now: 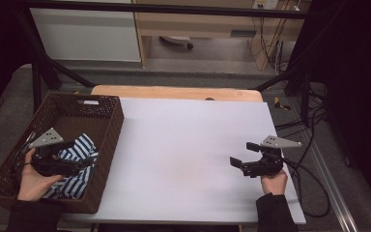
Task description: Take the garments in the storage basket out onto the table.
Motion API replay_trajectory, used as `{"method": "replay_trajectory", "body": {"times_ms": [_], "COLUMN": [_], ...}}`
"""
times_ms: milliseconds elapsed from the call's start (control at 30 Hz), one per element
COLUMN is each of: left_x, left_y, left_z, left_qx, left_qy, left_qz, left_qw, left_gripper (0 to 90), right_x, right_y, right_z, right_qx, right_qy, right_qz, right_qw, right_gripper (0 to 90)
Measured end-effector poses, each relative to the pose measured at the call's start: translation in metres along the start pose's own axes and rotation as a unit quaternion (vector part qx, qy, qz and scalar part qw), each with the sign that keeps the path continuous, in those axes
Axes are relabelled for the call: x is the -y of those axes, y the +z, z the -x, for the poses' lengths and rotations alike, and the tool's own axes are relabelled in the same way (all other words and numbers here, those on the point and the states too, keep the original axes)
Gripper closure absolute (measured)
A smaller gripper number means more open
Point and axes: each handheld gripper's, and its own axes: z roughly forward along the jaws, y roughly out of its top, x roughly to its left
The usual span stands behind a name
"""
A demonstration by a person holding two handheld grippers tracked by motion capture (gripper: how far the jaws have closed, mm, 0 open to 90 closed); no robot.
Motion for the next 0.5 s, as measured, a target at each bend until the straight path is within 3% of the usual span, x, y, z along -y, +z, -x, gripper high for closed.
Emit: {"method": "replay_trajectory", "body": {"times_ms": [333, 500], "left_x": [0.009, 0.013], "left_y": [0.002, 0.008], "left_z": [-0.012, -0.014], "left_qx": [-0.012, -0.019], "left_qy": [-0.005, -0.008], "left_qz": [-0.037, -0.066], "left_qw": [0.9992, 0.9976], "left_gripper": [1.4, 1.6], "right_x": [0.0, 0.0], "right_y": [0.001, 0.001], "right_z": [0.0, 0.0], "right_qx": [0.0, 0.0], "right_qy": [0.0, 0.0], "right_qz": [-0.004, -0.006], "right_qw": [1.0, 1.0], "right_gripper": [4.0, 3.9]}}
